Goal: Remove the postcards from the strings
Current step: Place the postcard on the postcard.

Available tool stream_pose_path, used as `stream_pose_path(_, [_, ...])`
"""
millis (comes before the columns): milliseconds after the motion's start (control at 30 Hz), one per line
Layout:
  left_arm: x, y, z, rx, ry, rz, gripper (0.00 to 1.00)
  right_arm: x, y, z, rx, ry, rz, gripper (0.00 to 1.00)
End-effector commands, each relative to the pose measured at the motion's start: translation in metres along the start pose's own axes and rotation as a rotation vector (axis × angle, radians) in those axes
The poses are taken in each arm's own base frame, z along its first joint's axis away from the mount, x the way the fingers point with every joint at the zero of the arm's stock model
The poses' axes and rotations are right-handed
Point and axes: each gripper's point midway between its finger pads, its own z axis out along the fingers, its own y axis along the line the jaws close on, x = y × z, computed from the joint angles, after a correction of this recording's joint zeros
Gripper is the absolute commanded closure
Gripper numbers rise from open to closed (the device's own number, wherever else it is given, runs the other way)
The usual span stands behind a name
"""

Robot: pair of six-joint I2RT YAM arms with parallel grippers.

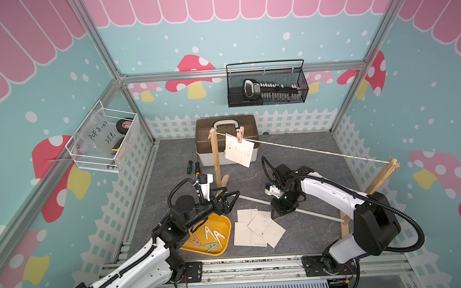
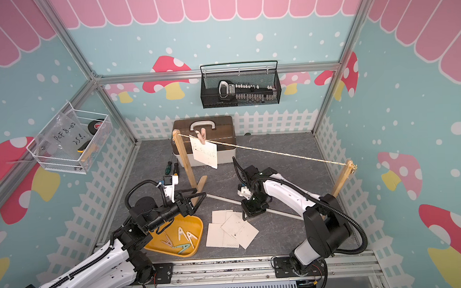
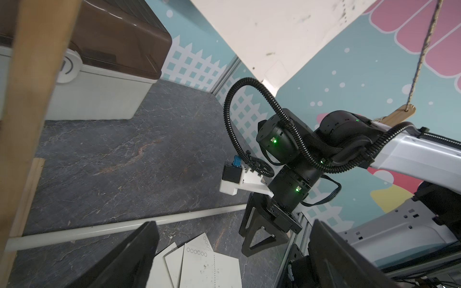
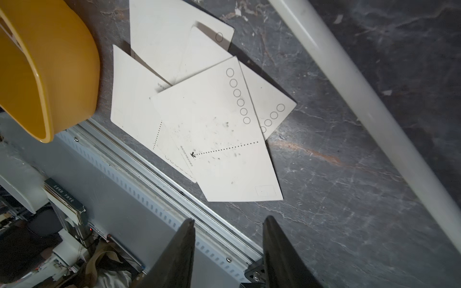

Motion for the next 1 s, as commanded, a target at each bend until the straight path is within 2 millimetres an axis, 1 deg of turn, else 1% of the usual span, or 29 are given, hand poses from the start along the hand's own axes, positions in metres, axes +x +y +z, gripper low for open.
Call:
stream_pose_path(0, [-0.010, -0.004, -0.001, -0.007, -0.013, -0.024, 0.01, -0.004, 0.004, -0.016, 0.017, -0.034, -0.047, 0.53])
stream_pose_path(100, [-0.009, 0.000, 0.001, -0.020, -0.012, -0.076, 0.01, -0.009, 0.017, -0.036, -0.005, -0.112, -0.125, 0.52])
stream_pose_path(167, [-0.009, 0.002, 0.004, -0.018, -0.019, -0.116, 0.01, -0.007, 0.035, -0.049, -0.055, -0.167, -0.215, 0.51])
stream_pose_path(233, [-0.010, 0.004, 0.006, -0.010, -0.030, -0.154, 0.01, -0.002, 0.053, -0.056, -0.085, -0.206, -0.306, 0.49])
stream_pose_path(300, [-0.013, 0.005, 0.008, -0.002, -0.056, -0.186, 0.01, 0.007, 0.064, -0.055, -0.072, -0.214, -0.386, 0.44])
stream_pose_path(367, [-0.016, 0.006, 0.010, 0.012, -0.089, -0.217, 0.01, 0.022, 0.077, -0.045, -0.050, -0.177, -0.489, 0.42])
stream_pose_path(433, [-0.020, 0.008, 0.012, 0.019, -0.124, -0.246, 0.01, 0.033, 0.086, -0.036, -0.033, -0.140, -0.549, 0.40])
stream_pose_path(500, [-0.025, 0.008, 0.015, 0.040, -0.158, -0.266, 0.00, 0.043, 0.097, -0.033, -0.023, -0.120, -0.619, 0.40])
stream_pose_path(567, [-0.029, 0.009, 0.019, 0.050, -0.178, -0.284, 0.01, 0.052, 0.106, -0.035, -0.012, -0.125, -0.682, 0.39])
stream_pose_path(600, [-0.031, 0.009, 0.021, 0.052, -0.188, -0.295, 0.01, 0.056, 0.113, -0.040, -0.009, -0.137, -0.720, 0.39])
stream_pose_path(667, [-0.037, 0.006, 0.027, 0.070, -0.200, -0.302, 0.01, 0.059, 0.125, -0.056, 0.010, -0.198, -0.789, 0.38])
stream_pose_path(767, [-0.046, -0.001, 0.037, 0.100, -0.203, -0.305, 0.01, 0.050, 0.157, -0.102, -0.016, -0.385, -0.890, 0.37])
stream_pose_path(833, [-0.053, -0.006, 0.042, 0.122, -0.216, -0.315, 0.01, 0.038, 0.182, -0.143, -0.023, -0.541, -0.947, 0.36])
stream_pose_path(867, [-0.058, -0.008, 0.043, 0.132, -0.232, -0.321, 0.01, 0.030, 0.190, -0.162, -0.011, -0.608, -0.959, 0.36])
stream_pose_path(933, [-0.064, -0.010, 0.044, 0.158, -0.262, -0.331, 0.01, 0.011, 0.211, -0.205, 0.008, -0.780, -0.978, 0.35])
stream_pose_path(967, [-0.067, -0.011, 0.045, 0.167, -0.271, -0.331, 0.01, 0.004, 0.221, -0.223, 0.006, -0.852, -0.990, 0.34])
